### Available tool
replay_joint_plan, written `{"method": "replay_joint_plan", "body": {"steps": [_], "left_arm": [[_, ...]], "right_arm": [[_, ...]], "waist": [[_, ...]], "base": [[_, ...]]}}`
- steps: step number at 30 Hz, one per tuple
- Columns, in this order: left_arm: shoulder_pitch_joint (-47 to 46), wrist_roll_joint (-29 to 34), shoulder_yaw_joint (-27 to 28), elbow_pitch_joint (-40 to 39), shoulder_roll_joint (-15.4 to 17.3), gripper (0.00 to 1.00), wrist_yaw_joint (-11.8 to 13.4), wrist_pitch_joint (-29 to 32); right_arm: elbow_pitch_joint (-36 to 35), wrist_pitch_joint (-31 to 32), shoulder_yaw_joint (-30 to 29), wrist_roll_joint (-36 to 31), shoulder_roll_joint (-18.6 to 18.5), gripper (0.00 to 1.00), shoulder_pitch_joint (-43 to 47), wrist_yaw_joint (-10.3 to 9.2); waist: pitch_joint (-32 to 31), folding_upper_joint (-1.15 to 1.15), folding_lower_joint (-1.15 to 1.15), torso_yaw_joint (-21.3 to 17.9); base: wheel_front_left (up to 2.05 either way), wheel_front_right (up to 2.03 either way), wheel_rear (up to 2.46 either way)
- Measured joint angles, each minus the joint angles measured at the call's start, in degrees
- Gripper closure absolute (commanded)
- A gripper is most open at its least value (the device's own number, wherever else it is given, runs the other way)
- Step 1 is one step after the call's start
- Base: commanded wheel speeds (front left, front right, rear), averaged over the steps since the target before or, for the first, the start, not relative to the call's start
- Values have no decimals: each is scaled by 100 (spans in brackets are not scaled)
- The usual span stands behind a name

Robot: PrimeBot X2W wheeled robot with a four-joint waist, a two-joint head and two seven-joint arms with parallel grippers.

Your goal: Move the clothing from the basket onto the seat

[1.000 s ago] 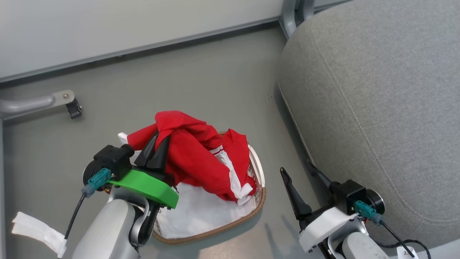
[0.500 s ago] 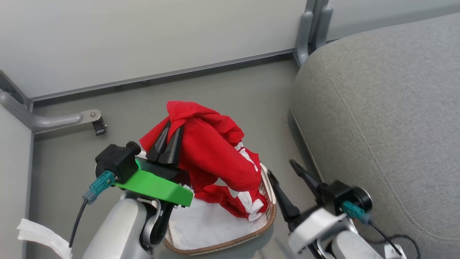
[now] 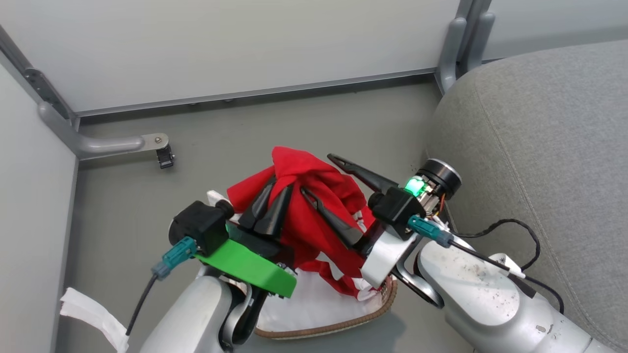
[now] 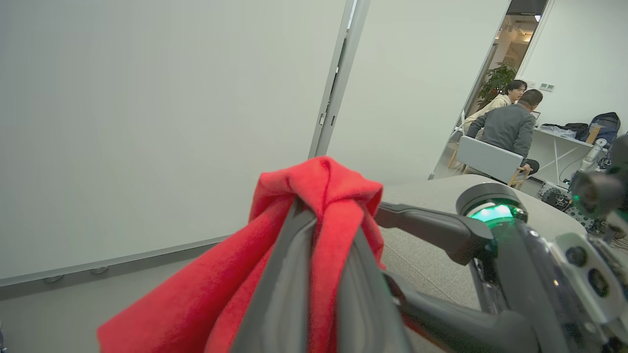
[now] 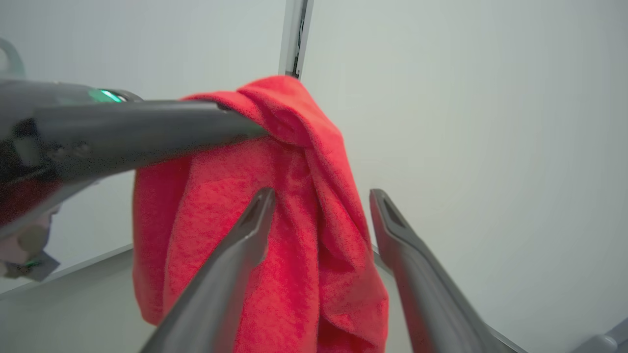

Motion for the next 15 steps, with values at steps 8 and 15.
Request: {"method": "replay_joint_plan", "body": {"steps": [8,15], "left_arm": [[-3,-152,-480,-105,-3,100,0,1],[118,-230,-572,-118,-45,100,0,0]], "right_arm": [[1368,1,978,606,31,0,-478,1],[1703,1,937,1178,302,100,-378,2]], "waist": [[-121,0,0,308],[-275,0,0,460]], "base": [[0,0,0],[0,0,0]]}}
